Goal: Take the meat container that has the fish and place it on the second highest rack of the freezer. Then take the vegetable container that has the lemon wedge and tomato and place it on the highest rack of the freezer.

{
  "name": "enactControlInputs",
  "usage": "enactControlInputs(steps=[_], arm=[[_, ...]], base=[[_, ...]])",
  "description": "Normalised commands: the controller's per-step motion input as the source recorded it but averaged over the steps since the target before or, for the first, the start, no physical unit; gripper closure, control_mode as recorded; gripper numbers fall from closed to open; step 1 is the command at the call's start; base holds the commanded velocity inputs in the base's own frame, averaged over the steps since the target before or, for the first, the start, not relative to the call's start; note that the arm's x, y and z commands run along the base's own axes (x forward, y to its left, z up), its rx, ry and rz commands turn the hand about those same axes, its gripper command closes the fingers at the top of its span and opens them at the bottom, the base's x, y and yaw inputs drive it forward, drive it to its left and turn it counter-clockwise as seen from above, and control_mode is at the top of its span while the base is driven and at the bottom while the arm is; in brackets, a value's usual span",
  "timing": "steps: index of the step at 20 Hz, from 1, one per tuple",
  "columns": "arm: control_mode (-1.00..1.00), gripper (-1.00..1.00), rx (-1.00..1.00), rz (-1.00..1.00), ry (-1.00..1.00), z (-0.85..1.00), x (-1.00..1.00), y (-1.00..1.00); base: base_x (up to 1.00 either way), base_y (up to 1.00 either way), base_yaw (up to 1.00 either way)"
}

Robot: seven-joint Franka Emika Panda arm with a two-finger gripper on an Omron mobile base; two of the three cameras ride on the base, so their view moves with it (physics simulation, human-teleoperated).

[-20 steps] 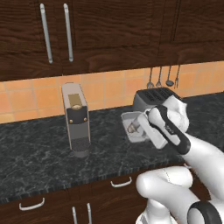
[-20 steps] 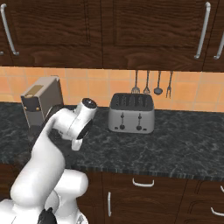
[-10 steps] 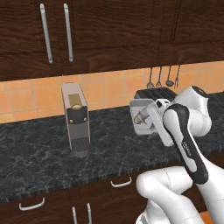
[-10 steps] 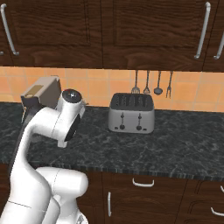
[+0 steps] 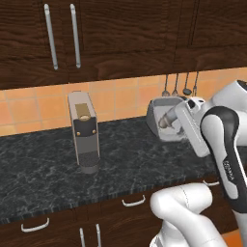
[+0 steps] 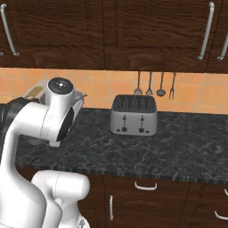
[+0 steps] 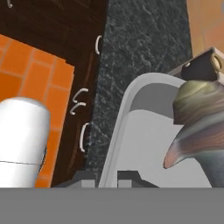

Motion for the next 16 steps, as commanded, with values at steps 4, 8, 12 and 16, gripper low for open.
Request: enactControlInputs(steps=[4,8,12,16], arm=[[-1.0,1.0,0.0,-0.01,0.01,0.47,-0.47,-0.11],[-1.0,1.0,0.0,0.0,0.0,0.19,-0.51,0.0],[-1.0,1.0,0.0,0.0,0.0,0.03,-0.11,0.0],[-1.0,1.0,0.0,0.0,0.0,0.0,0.0,0.01]], base=[[0.0,0.0,0.0],[0.0,0.0,0.0],[0.0,0.0,0.0],[0.0,0.0,0.0]])
